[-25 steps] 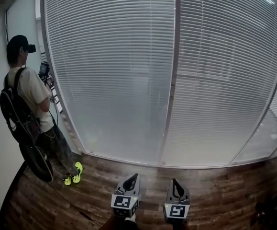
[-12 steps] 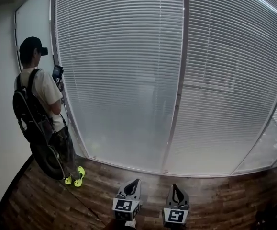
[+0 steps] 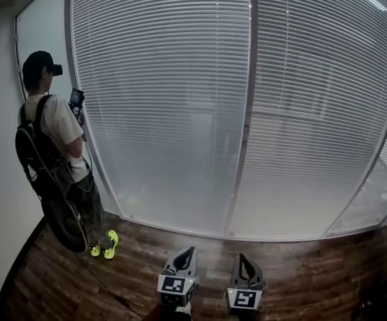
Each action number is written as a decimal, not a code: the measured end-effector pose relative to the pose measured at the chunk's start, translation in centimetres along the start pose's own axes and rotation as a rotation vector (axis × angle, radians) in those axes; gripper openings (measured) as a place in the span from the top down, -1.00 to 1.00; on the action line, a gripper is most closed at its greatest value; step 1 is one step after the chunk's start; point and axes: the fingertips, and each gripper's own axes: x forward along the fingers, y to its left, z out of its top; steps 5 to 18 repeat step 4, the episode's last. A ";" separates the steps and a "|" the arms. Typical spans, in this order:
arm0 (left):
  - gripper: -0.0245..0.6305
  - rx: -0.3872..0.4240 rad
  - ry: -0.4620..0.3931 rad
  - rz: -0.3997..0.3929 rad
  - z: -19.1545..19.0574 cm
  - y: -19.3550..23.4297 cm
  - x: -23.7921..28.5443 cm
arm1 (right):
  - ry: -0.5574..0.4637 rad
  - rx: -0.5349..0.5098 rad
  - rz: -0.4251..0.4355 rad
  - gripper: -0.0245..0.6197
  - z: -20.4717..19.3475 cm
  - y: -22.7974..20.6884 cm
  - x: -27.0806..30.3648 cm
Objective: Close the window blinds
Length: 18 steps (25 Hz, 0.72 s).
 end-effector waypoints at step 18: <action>0.93 0.013 0.010 0.001 0.4 -0.4 -0.3 | 0.005 0.010 -0.009 0.91 -0.1 -0.3 -0.4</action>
